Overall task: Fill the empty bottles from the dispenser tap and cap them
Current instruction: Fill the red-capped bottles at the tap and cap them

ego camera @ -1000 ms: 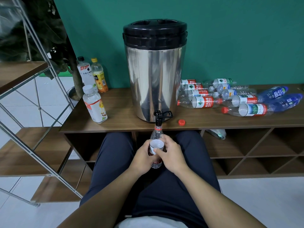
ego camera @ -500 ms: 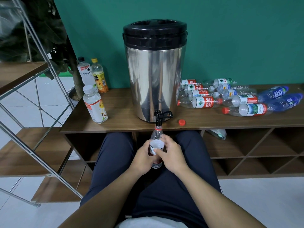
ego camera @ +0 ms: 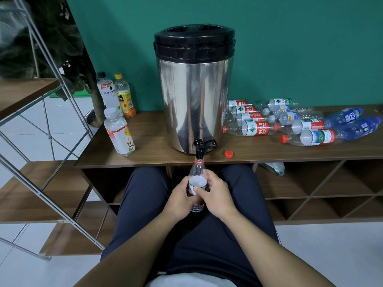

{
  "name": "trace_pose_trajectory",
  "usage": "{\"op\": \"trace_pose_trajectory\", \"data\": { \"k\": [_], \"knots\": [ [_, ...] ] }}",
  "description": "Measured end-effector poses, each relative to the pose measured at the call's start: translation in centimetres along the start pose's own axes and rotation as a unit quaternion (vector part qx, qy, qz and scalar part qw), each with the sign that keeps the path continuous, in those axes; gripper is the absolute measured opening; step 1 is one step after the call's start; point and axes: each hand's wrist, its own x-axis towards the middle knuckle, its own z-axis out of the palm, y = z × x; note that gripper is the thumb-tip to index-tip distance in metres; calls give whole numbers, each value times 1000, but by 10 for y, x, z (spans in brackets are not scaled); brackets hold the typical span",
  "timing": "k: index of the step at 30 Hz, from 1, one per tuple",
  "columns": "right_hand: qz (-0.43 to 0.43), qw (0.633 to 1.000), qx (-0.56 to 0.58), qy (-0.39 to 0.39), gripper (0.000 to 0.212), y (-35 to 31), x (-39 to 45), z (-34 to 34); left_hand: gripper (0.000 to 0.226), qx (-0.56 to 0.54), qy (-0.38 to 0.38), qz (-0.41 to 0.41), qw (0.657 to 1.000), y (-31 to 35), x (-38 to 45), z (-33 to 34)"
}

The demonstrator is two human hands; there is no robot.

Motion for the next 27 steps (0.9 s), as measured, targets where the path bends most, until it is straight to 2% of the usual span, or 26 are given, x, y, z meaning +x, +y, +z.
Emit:
{"op": "trace_pose_trajectory", "data": {
  "k": [27],
  "knots": [
    [8, 1000, 14, -9, 59, 3, 1, 1, 48, 7, -1, 1, 1000, 0, 0, -1]
  ]
}}
